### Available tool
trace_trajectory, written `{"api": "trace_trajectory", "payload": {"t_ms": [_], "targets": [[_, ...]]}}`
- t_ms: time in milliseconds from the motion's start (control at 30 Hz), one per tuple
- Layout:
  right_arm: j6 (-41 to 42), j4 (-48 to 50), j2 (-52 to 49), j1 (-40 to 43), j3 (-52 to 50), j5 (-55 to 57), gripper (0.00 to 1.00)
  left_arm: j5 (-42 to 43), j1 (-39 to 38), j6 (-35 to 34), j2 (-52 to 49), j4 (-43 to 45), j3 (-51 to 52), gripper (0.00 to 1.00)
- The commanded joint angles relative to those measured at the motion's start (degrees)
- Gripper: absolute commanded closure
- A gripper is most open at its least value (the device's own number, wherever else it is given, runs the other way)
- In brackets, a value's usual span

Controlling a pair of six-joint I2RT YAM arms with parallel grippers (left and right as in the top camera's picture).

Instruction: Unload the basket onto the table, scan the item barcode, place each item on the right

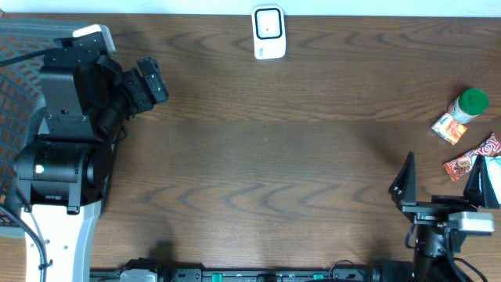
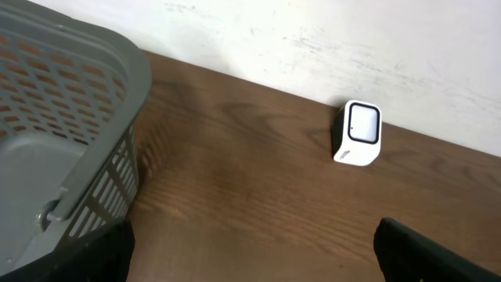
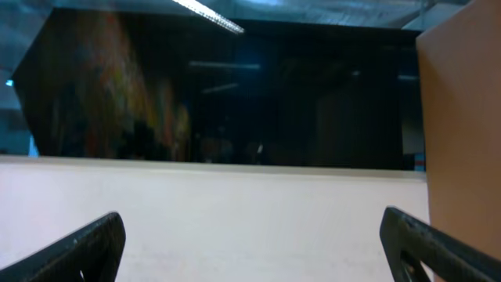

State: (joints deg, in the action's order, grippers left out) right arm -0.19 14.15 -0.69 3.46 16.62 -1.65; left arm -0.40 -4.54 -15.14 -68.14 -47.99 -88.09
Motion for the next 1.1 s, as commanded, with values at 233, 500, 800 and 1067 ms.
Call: {"api": "trace_trajectory", "payload": {"t_ms": [233,500,800,1067], "targets": [[3.6,2.6,0.4,-2.6,-12.8,6.3,0.01,-0.7,0.3,0.5,0.0,0.0,-0.6,0.02],[3.5,-5.1,0.4,-3.3,-16.3,6.5,0.01,-0.7,0.3,0.5,0.0,0.0,-0.6,0.02],[3.5,-18.2,0.4,-3.5,-16.3,5.8,0.01,-0.7,0.3,0.5,0.0,0.0,-0.6,0.02],[3.5,-18.1,0.4,-3.6,-16.3,5.9,0.01,-0.7,0.3,0.5,0.0,0.0,-0.6,0.02]]}}
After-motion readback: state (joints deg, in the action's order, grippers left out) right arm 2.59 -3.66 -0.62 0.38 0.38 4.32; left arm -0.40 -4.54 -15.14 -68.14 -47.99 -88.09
